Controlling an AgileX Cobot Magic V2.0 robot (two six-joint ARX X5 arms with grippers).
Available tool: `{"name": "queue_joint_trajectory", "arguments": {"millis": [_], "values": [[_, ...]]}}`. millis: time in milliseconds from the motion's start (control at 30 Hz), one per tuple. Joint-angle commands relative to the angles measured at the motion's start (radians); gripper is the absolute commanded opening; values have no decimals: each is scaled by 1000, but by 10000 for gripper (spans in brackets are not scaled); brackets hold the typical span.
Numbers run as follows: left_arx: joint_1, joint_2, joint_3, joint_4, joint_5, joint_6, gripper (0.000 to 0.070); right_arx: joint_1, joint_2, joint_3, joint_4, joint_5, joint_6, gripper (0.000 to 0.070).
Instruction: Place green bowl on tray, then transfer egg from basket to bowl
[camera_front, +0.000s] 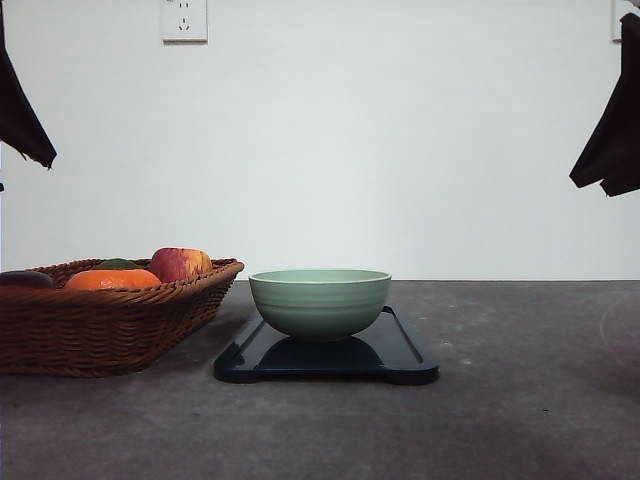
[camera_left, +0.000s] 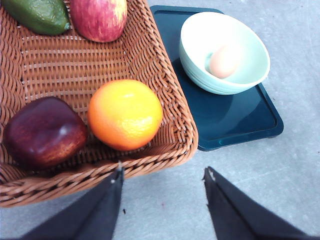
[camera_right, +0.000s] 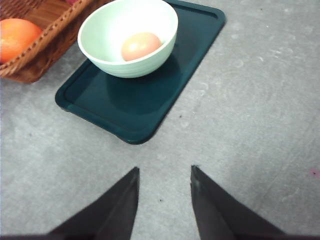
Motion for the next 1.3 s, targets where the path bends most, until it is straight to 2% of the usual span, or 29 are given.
{"name": "queue_joint_trajectory", "arguments": {"millis": [0, 33, 100, 200, 667, 733, 867, 967, 1100, 1267], "values": [[-3, 4, 6, 12, -2, -3, 54, 6, 1, 7, 14, -3, 1, 15], [-3, 4, 6, 13, -1, -3, 19, 6, 1, 7, 19, -3, 3, 19], [-3, 3, 6, 13, 0, -3, 0, 6, 1, 7, 22, -25, 21, 16], [-3, 3, 6, 10, 0, -3, 0, 6, 1, 7, 18, -69, 31, 16], [-3, -7, 6, 10, 0, -3, 0, 6, 1, 7, 50, -70, 30, 16], [8, -29, 3, 18, -4, 27, 0, 6, 1, 7, 50, -70, 30, 16], [77, -121, -25, 21, -3, 56, 0, 6, 1, 7, 50, -70, 30, 16], [166, -216, -79, 44, -3, 122, 0, 6, 1, 7, 50, -70, 30, 16], [287, -346, -190, 156, -3, 198, 0, 6, 1, 7, 50, -70, 30, 16], [366, -500, -361, 309, -3, 209, 0, 6, 1, 7, 50, -70, 30, 16]]}}
